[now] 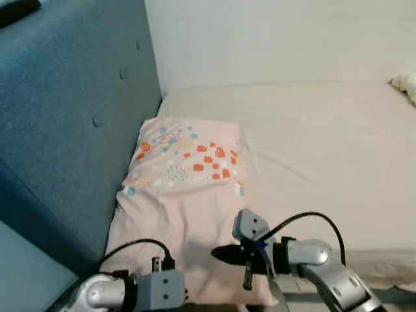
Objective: Clean up the room
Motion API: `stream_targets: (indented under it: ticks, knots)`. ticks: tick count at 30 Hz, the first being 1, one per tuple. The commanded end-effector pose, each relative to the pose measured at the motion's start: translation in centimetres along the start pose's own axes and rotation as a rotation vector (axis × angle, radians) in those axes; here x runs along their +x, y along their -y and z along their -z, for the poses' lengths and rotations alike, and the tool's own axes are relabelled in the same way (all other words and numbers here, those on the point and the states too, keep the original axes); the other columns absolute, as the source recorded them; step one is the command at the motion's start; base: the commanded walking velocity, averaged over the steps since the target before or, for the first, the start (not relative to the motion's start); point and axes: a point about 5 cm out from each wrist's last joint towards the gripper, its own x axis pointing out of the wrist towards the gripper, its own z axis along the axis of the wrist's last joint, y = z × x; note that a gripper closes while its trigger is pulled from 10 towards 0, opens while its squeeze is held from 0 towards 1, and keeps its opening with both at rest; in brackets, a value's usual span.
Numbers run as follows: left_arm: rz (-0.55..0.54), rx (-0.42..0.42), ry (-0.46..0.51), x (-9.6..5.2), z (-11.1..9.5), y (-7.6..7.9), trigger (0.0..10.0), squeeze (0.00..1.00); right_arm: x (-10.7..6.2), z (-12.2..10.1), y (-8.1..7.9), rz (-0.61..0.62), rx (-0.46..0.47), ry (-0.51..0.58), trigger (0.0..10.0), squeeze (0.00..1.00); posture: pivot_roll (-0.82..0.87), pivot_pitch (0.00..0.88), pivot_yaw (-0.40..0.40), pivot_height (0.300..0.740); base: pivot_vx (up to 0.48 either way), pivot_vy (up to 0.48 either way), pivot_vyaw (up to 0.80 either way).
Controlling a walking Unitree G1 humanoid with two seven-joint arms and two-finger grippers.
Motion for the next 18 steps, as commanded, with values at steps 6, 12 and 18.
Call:
stream_targets:
  ticks: [6,12,18]
  knots:
    - [0.028,-0.027,-0.052,1.8,1.0,1.1,0.0,0.00,1.5,1.8,-1.5,-0.117,-0.013,-0.146,0.0,0.00,-0.01,0.148,-0.014,0.597,0.000,0.000,0.00]
    - [0.032,-0.060,-0.042,2.8,1.5,1.5,0.0,0.00,1.5,3.0,-2.6,-0.220,-0.041,-0.263,0.0,0.00,-0.01,0.151,-0.013,0.597,0.000,0.000,0.00]
    - [0.117,-0.094,-0.026,3.4,1.4,2.6,0.0,0.00,1.2,4.7,-2.8,-0.240,-0.087,-0.386,0.0,0.00,-0.02,0.159,-0.011,0.597,0.000,0.000,0.00]
